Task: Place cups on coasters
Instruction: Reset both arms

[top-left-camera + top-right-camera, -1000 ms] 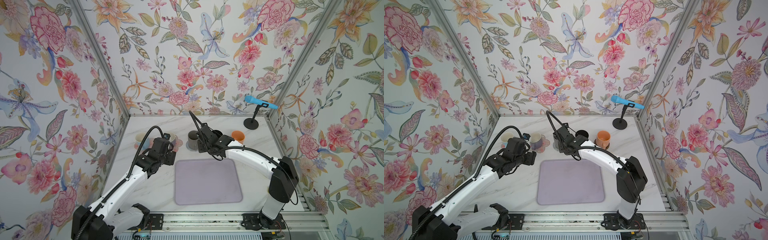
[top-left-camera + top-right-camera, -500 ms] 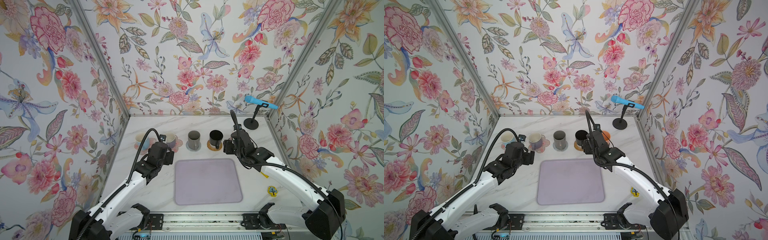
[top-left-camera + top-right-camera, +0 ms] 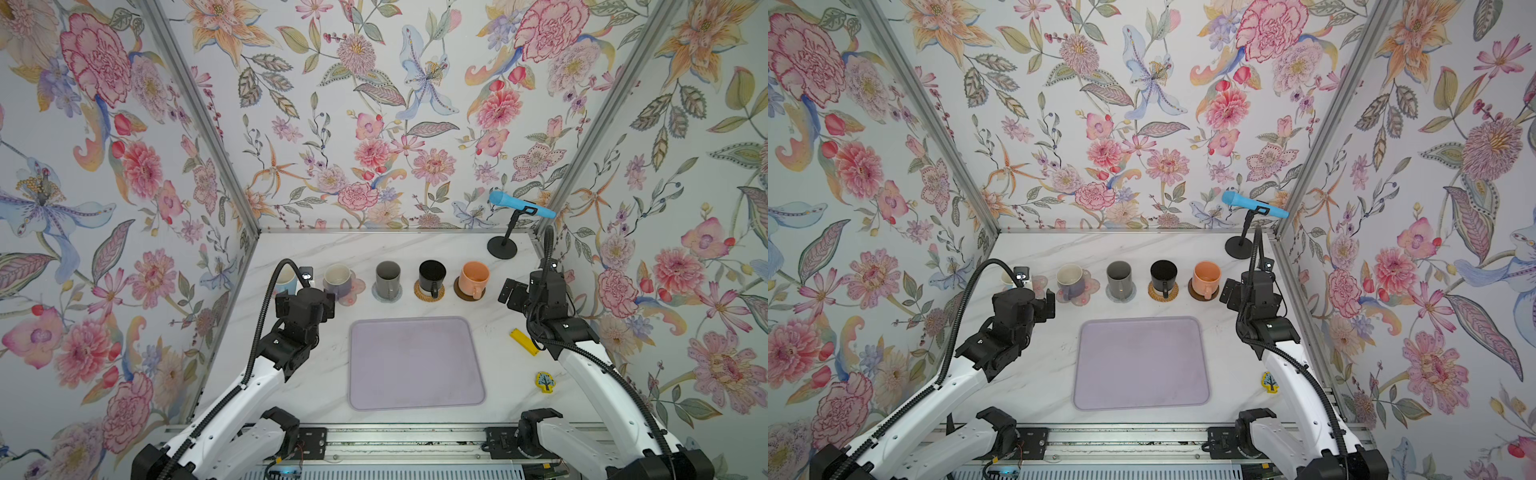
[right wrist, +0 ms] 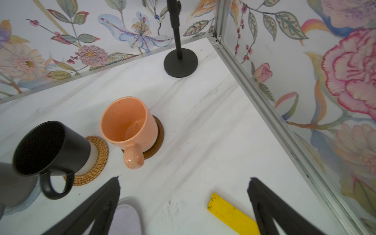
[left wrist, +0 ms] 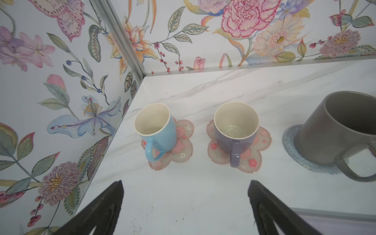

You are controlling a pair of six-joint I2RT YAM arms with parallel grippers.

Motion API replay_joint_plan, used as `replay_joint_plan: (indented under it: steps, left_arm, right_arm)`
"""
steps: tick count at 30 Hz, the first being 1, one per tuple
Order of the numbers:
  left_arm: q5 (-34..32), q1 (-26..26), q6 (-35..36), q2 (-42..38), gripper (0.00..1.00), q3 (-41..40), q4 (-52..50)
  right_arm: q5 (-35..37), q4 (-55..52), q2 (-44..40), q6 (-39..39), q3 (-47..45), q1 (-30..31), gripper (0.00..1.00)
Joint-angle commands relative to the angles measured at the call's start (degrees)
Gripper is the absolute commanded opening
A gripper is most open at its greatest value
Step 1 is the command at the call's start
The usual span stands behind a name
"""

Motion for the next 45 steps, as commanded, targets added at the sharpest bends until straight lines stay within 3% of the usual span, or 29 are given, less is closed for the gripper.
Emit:
replay_joint_plan:
  steps: [1,5,12,19,21,24,27,34,37,41,45]
  left_arm:
    - [-9.80,2.33,2.02,-2.19,0.99,-3.54,6.39]
    - [-20.28,3.85,3.57,-4.91,0.99,-11.06,16.67]
    - [-28.91,7.50,3.27,-8.17,0.99,-24.92,33.64]
    - [-24.81,10.93,7.85,-1.20,0.99,-39.37,67.77]
    - [-21.15,12.10,10.36,3.41,0.99,-38.96,69.37]
    - [-20.65,12.96,12.00,10.46,0.99,-36.02,72.54]
    - [-16.91,13.67,15.38,17.62,0.99,-35.62,83.66]
    - [-10.31,14.09,17.72,33.25,0.99,-32.92,101.54]
    - [-7.55,13.33,18.86,32.99,0.99,-31.52,97.57]
    - [-3.81,13.89,19.63,33.62,0.99,-33.76,102.40]
    - [5.10,14.70,20.91,35.20,0.99,-34.16,103.60]
  right_arm:
    - [1.07,6.83,-0.79,-1.47,-4.78,-2.81,0.99]
    - [4.99,18.98,-1.98,-2.84,-13.76,-3.97,0.99]
    - [5.85,35.07,0.24,-6.81,-23.35,-6.63,0.99]
    - [2.92,43.21,7.06,-7.79,-25.16,-8.90,0.99]
    - [2.47,46.68,8.41,-8.11,-26.07,-9.08,0.99]
    - [0.99,53.77,9.83,-8.54,-28.21,-9.36,0.99]
    - [-0.26,59.92,12.25,-9.00,-29.29,-9.38,0.99]
    - [-0.67,62.17,16.57,-10.47,-28.01,-9.36,0.99]
    - [-2.15,67.39,17.69,-12.06,-29.33,-9.20,0.99]
    - [-5.84,74.17,20.61,-14.04,-30.69,-8.47,0.99]
    - [-8.20,78.68,24.29,-18.50,-30.58,-5.35,0.99]
